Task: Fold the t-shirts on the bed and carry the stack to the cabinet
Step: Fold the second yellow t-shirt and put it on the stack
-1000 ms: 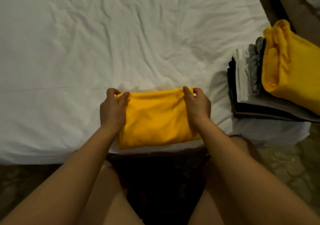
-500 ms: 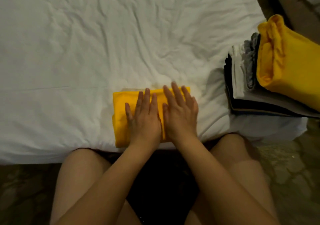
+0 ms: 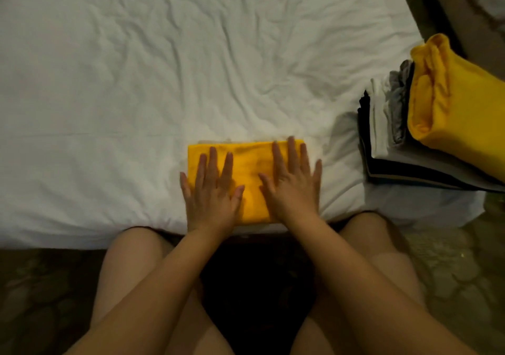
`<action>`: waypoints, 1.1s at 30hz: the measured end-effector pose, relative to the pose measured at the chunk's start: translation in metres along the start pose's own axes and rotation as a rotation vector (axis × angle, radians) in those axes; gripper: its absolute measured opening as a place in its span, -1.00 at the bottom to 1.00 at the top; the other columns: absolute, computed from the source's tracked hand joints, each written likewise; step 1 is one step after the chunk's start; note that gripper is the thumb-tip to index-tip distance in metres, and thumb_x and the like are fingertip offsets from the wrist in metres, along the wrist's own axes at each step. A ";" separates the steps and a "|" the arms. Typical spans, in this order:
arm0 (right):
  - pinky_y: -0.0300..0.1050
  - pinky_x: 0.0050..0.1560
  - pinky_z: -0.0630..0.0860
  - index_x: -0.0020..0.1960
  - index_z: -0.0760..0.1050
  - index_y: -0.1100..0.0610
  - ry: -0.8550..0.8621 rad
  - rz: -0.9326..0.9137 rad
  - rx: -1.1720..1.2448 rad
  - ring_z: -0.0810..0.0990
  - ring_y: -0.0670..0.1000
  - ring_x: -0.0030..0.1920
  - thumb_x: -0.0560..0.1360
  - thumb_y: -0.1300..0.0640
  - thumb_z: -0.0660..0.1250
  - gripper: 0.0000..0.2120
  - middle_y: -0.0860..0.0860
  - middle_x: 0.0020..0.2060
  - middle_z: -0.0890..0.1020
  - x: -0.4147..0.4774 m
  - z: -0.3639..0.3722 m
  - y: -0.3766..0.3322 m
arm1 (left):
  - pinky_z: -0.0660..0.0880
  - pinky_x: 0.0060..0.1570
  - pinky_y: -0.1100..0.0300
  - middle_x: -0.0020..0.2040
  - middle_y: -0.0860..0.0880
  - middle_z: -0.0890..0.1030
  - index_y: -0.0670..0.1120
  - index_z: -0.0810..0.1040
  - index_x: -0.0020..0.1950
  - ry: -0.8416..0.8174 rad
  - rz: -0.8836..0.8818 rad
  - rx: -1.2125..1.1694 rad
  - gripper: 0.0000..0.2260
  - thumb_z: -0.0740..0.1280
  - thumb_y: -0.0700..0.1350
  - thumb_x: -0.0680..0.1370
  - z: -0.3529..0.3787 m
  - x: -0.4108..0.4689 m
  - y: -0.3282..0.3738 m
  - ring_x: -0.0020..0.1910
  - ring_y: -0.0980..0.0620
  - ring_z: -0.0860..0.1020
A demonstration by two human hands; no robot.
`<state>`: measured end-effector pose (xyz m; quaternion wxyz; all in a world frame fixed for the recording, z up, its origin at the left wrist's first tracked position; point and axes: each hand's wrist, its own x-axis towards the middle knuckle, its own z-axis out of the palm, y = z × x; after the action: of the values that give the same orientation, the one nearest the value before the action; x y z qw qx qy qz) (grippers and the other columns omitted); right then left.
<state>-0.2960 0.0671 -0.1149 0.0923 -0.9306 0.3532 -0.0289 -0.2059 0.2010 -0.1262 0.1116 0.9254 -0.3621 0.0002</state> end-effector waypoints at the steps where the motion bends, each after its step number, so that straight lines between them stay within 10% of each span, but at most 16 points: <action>1: 0.15 0.37 -0.05 0.48 0.20 -0.05 0.022 -0.055 0.012 0.21 0.13 0.47 0.47 -0.24 0.00 -0.38 0.04 0.49 0.23 -0.003 0.004 -0.012 | 0.19 0.24 -0.35 0.45 -0.16 0.30 0.02 0.28 0.44 -0.021 -0.014 -0.003 -0.47 0.06 0.15 0.49 0.000 -0.001 0.003 0.43 -0.12 0.21; 4: 0.10 0.35 -0.05 0.45 0.28 -0.04 -0.129 -0.056 0.016 0.29 0.13 0.44 0.45 -0.24 -0.04 -0.38 0.03 0.44 0.32 -0.011 0.009 -0.022 | 0.13 0.29 -0.34 0.50 -0.12 0.20 0.10 0.35 0.41 -0.143 -0.144 -0.097 -0.45 -0.02 0.21 0.47 0.000 0.000 -0.001 0.48 -0.15 0.17; 8: 0.04 0.44 -0.14 0.51 -0.10 -0.19 -0.184 0.131 0.140 -0.12 0.09 0.52 0.45 -0.42 -0.07 -0.29 0.04 0.54 -0.13 -0.017 0.004 0.014 | 0.07 0.38 -0.18 0.51 -0.25 0.06 0.07 0.20 0.49 -0.133 -0.268 -0.200 -0.31 -0.10 0.33 0.42 -0.007 -0.001 -0.020 0.47 -0.28 0.09; 16: -0.16 0.28 0.26 0.43 0.31 0.01 -0.281 0.220 0.676 0.30 0.11 0.39 0.46 0.05 0.40 -0.42 0.12 0.42 0.24 0.004 -0.042 0.022 | 0.35 0.11 0.10 0.32 -0.16 0.44 0.06 0.29 0.40 -0.271 -0.402 -0.725 -0.37 0.45 0.07 0.40 -0.049 0.006 -0.014 0.23 -0.20 0.43; 28: -0.38 0.14 0.17 0.41 0.34 0.03 0.281 0.082 0.706 0.30 0.05 0.37 0.40 0.12 0.46 -0.38 0.11 0.41 0.26 -0.032 -0.231 0.105 | 0.34 0.15 0.08 0.44 -0.06 0.28 0.09 0.13 0.49 -0.022 0.031 -0.854 -0.31 0.41 0.00 0.45 -0.194 0.029 0.119 0.32 -0.10 0.35; 33: -0.15 0.29 0.25 0.44 0.28 0.00 0.343 0.214 0.672 0.29 0.08 0.37 0.43 0.09 0.43 -0.37 0.06 0.43 0.23 -0.038 -0.274 0.192 | 0.31 0.22 0.06 0.45 -0.10 0.26 0.03 0.06 0.51 -0.077 0.214 -0.780 -0.28 0.38 0.05 0.46 -0.197 0.059 0.221 0.35 -0.12 0.32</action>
<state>-0.4824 -0.0897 0.1177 0.3340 -0.7880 0.4295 -0.2882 -0.2948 0.0447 0.1160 0.4400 0.7702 -0.4333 -0.1600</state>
